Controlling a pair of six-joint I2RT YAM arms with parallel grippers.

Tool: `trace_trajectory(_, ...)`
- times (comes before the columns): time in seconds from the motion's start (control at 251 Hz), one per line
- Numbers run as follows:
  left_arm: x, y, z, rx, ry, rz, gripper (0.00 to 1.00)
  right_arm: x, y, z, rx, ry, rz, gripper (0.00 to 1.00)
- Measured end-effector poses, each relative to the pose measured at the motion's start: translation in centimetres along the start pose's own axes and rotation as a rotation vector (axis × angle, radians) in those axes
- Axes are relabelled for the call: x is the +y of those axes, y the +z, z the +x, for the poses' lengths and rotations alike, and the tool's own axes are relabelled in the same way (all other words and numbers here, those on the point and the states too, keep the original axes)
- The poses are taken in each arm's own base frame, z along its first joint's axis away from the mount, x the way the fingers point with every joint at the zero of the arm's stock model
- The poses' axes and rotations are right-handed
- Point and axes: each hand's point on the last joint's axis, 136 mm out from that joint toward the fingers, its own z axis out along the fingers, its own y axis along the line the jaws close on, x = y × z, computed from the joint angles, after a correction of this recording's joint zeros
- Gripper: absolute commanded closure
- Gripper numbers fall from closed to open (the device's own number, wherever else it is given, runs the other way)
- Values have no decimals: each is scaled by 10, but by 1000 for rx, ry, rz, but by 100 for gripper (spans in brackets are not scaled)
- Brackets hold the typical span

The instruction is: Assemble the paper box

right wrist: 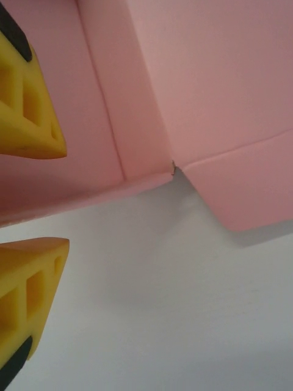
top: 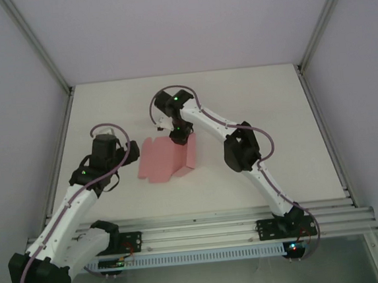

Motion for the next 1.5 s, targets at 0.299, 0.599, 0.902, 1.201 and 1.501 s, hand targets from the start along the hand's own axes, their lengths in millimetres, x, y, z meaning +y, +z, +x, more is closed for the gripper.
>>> trace_trajectory(0.299,-2,0,1,6,0,12,0,-8,6,13,12,43,14,100)
trace_trajectory(0.599,-12,0,-1,6,-14,61,0,-46,-12,59,-159,495,358,100)
trace_trajectory(0.902,-44,25,4,69,-31,192,0,-37,-16,103,-331,910,676,99)
trace_trajectory(1.201,-84,66,23,195,5,345,8,-15,11,115,-423,1089,555,95)
trace_trajectory(1.501,-125,100,5,209,120,470,23,11,23,118,-497,1085,401,95)
